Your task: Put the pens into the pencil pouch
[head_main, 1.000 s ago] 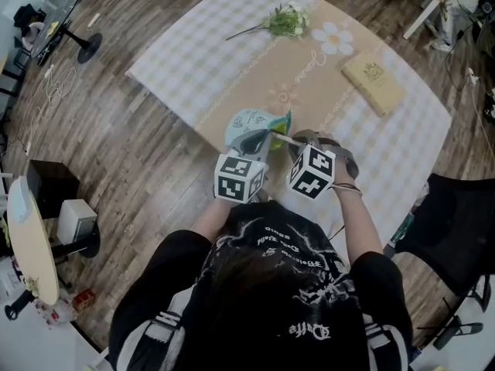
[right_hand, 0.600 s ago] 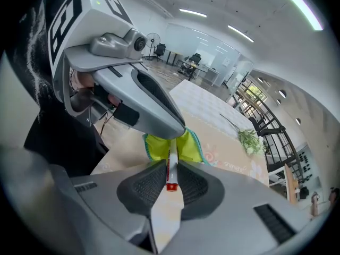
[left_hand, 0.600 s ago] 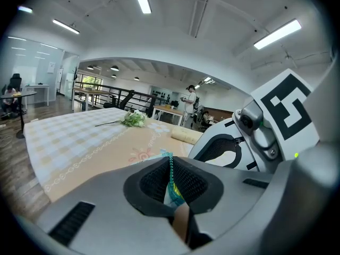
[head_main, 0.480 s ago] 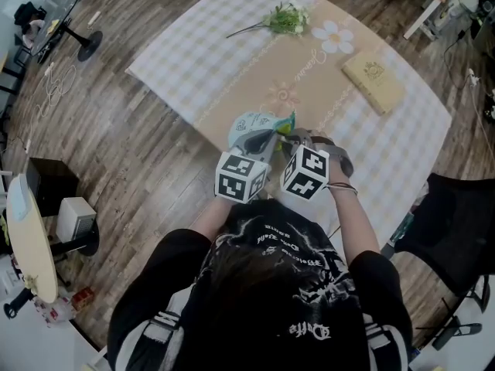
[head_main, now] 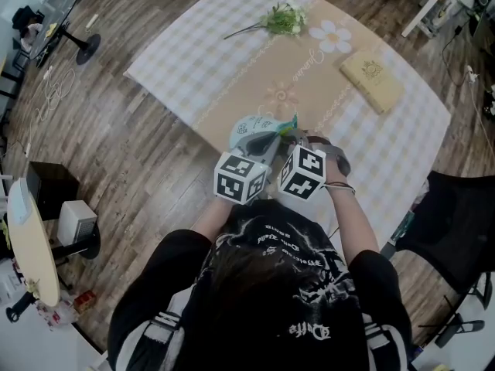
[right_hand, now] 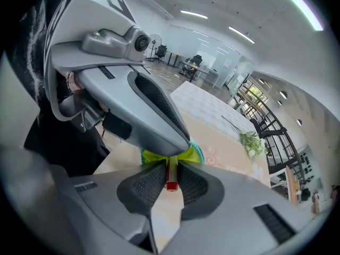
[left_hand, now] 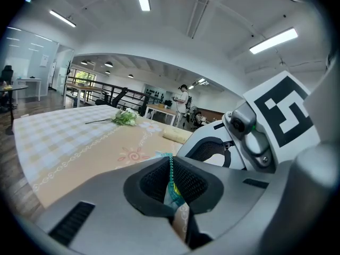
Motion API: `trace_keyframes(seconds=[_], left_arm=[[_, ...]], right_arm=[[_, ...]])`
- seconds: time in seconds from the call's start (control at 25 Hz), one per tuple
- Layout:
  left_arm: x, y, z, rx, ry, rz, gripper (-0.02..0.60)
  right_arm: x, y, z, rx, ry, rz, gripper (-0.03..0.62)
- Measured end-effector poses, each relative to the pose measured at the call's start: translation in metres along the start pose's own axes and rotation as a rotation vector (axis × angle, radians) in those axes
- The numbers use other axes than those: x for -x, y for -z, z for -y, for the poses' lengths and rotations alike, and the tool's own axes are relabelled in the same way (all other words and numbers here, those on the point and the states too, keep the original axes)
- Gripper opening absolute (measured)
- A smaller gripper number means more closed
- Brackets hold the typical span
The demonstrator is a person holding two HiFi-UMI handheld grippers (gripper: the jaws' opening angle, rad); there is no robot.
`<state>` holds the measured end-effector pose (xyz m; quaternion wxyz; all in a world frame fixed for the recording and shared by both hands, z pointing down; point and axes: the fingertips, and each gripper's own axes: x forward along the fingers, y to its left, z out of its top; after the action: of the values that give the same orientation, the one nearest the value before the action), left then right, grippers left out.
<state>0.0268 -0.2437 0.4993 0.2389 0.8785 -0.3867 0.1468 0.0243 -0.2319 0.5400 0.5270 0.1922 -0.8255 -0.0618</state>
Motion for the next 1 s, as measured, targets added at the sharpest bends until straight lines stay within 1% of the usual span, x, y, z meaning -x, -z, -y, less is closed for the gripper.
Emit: trace_keyframes(seconds=[0.28,0.36,0.52,0.64,0.72,0.84,1.0], left_arm=[[0.000,-0.004,0.001,0.032,0.026,0.011,0.034],[0.000,-0.004,0.000,0.051,0.031,0.016,0.034],[0.001,-0.005,-0.004,0.082,0.032,0.024,0.034],[0.002,-0.006,-0.007,0.084,0.026,0.031,0.034],[0.002,-0.006,-0.009,0.101,0.024,0.037,0.034],[0.002,-0.003,-0.011,0.130,0.023,0.035,0.034],[0.001,-0.003,-0.009,0.122,0.023,0.033,0.034]], right_arm=[[-0.004,-0.003,-0.002,0.023,-0.017,-0.012,0.077],[-0.006,-0.004,-0.003,0.024,-0.024,-0.008,0.077],[-0.008,-0.007,-0.004,0.007,-0.046,0.006,0.078],[-0.009,-0.008,0.000,-0.012,-0.028,0.011,0.082],[-0.009,-0.008,0.003,-0.015,-0.012,0.017,0.104],[-0.008,-0.007,0.001,-0.017,-0.027,0.015,0.149],[-0.002,-0.003,0.007,-0.045,-0.016,0.032,0.178]])
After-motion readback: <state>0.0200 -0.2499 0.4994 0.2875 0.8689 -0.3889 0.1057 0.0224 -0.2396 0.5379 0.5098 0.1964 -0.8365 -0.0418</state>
